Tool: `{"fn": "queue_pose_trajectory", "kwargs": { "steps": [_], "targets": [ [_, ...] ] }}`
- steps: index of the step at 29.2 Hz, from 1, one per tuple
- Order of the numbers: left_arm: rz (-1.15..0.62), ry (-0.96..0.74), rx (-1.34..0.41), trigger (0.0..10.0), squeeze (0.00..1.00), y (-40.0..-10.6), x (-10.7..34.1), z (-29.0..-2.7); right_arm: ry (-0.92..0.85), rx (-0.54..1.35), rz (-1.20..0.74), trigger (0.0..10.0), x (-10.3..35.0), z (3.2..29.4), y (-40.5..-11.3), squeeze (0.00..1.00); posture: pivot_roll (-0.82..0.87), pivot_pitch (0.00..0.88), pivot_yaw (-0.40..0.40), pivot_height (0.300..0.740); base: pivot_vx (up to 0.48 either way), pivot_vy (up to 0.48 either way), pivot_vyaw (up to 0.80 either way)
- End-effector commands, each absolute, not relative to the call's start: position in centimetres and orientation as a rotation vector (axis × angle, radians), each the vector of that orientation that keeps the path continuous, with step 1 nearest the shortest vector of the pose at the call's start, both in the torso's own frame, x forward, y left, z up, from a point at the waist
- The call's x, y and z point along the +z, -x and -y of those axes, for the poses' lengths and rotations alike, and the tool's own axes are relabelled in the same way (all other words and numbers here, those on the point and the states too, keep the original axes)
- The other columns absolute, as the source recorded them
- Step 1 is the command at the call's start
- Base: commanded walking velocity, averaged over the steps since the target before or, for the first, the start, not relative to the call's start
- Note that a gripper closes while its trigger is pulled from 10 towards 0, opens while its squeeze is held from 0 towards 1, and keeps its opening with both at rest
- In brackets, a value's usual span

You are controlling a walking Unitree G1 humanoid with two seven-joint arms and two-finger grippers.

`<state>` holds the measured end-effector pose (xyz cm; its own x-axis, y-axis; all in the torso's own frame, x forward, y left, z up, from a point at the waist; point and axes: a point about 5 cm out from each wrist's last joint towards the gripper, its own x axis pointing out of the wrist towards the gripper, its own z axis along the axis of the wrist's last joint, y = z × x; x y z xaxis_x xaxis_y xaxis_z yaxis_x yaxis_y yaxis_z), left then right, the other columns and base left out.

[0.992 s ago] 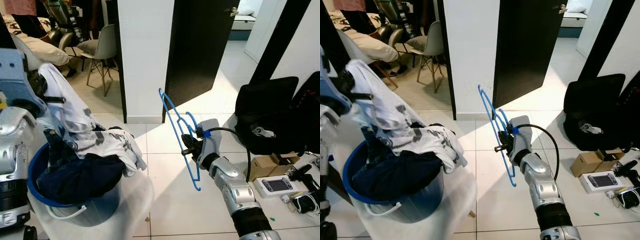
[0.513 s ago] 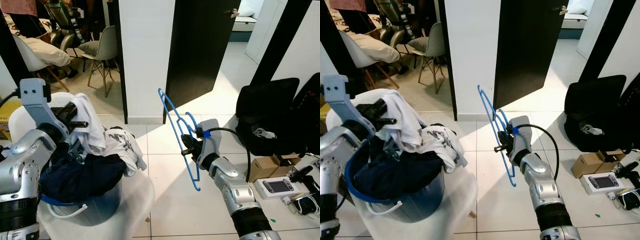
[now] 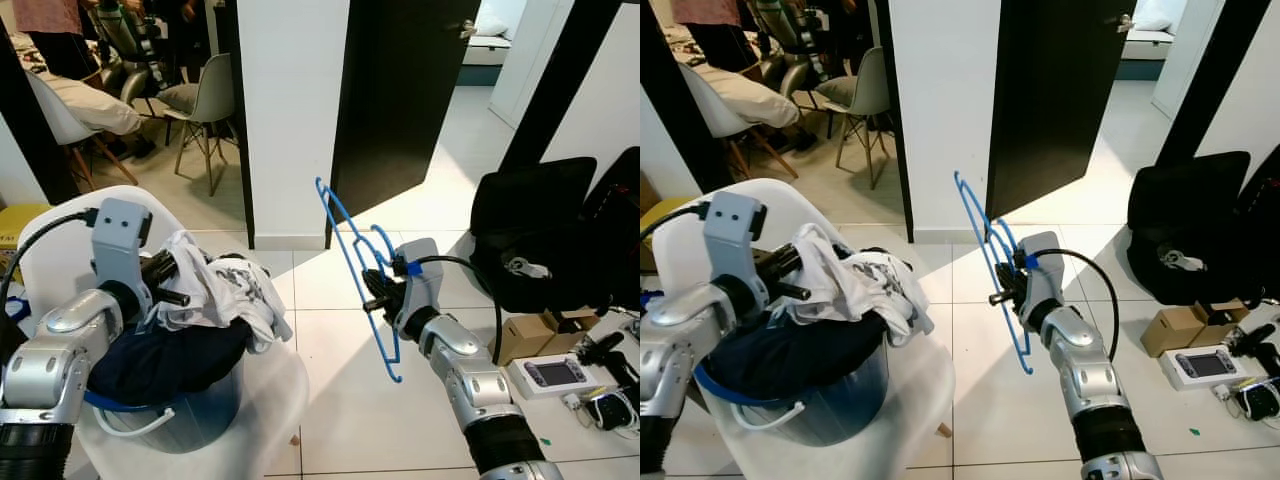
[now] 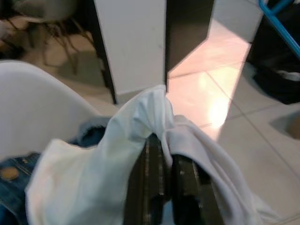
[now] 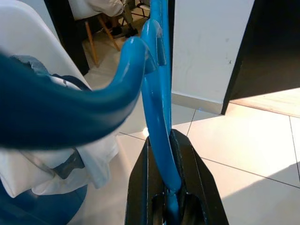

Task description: Hang hanger

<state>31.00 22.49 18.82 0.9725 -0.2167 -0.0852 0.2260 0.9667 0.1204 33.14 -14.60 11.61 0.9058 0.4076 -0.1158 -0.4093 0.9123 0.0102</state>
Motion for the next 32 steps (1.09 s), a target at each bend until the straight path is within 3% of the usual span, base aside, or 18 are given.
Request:
{"fn": "queue_pose_trajectory", "kwargs": {
  "steps": [1, 7, 10, 12, 15, 19, 23, 24, 25, 26, 32],
  "targets": [
    [-0.022, -0.197, -0.135, 10.0, 1.00, -31.8, 19.0, -22.4, 0.005, 0.419, -0.120, 10.0, 11.6, 14.6, -33.2, 0.00, -0.02, 0.027, -0.044, 0.740, 0.000, 0.000, 0.00],
    [0.067, -0.343, -0.013, 10.0, 1.00, -32.5, 20.2, -22.5, 0.005, 0.415, -0.118, 10.0, 11.6, 14.6, -33.2, 0.00, -0.02, 0.028, -0.042, 0.740, 0.000, 0.000, 0.00],
    [0.141, -0.575, 0.030, 10.0, 1.00, -32.3, 21.7, -22.8, 0.002, 0.411, -0.117, 10.0, 11.6, 14.6, -33.2, 0.00, -0.02, 0.028, -0.040, 0.740, 0.000, 0.000, 0.00],
    [0.143, -0.666, 0.020, 10.0, 1.00, -32.1, 22.0, -23.0, 0.001, 0.411, -0.117, 10.0, 11.6, 14.6, -33.2, 0.00, -0.01, 0.029, -0.041, 0.740, 0.000, 0.000, 0.00],
    [0.143, -0.666, 0.020, 10.0, 1.00, -32.1, 22.0, -23.0, 0.001, 0.411, -0.117, 10.0, 11.6, 14.6, -33.2, 0.00, -0.01, 0.029, -0.041, 0.740, 0.000, 0.000, 0.00],
    [0.086, -0.901, 0.037, 10.0, 1.00, -31.4, 22.4, -24.7, -0.006, 0.413, -0.118, 10.0, 11.6, 14.5, -33.2, 0.00, -0.01, 0.031, -0.042, 0.740, 0.000, 0.000, 0.00],
    [0.062, -0.903, 0.112, 10.0, 1.00, -31.0, 22.7, -26.0, -0.009, 0.414, -0.118, 10.0, 11.6, 14.5, -33.2, 0.00, -0.01, 0.031, -0.042, 0.740, 0.000, 0.000, 0.00],
    [0.088, -0.813, 0.155, 10.0, 1.00, -30.8, 23.2, -26.3, -0.009, 0.414, -0.118, 10.0, 11.6, 14.5, -33.2, 0.00, -0.01, 0.033, -0.041, 0.740, 0.000, 0.000, 0.00],
    [0.130, -0.685, 0.183, 10.0, 0.75, -30.6, 23.5, -26.1, -0.009, 0.414, -0.118, 10.0, 11.6, 14.5, -33.2, 0.00, -0.01, 0.035, -0.041, 0.740, 0.000, 0.000, 0.00],
    [0.178, -0.574, 0.215, 10.0, 0.00, -30.3, 23.9, -26.0, -0.010, 0.413, -0.118, 10.0, 11.6, 14.5, -33.2, 0.00, -0.01, 0.035, -0.041, 0.740, 0.000, 0.000, 0.00],
    [0.255, -0.379, 0.284, 10.0, 0.00, -29.8, 24.2, -26.1, -0.011, 0.412, -0.120, 10.0, 11.6, 14.7, -33.3, 0.00, 0.00, 0.035, -0.050, 0.740, 0.000, 0.000, 0.00]
  ]
}}
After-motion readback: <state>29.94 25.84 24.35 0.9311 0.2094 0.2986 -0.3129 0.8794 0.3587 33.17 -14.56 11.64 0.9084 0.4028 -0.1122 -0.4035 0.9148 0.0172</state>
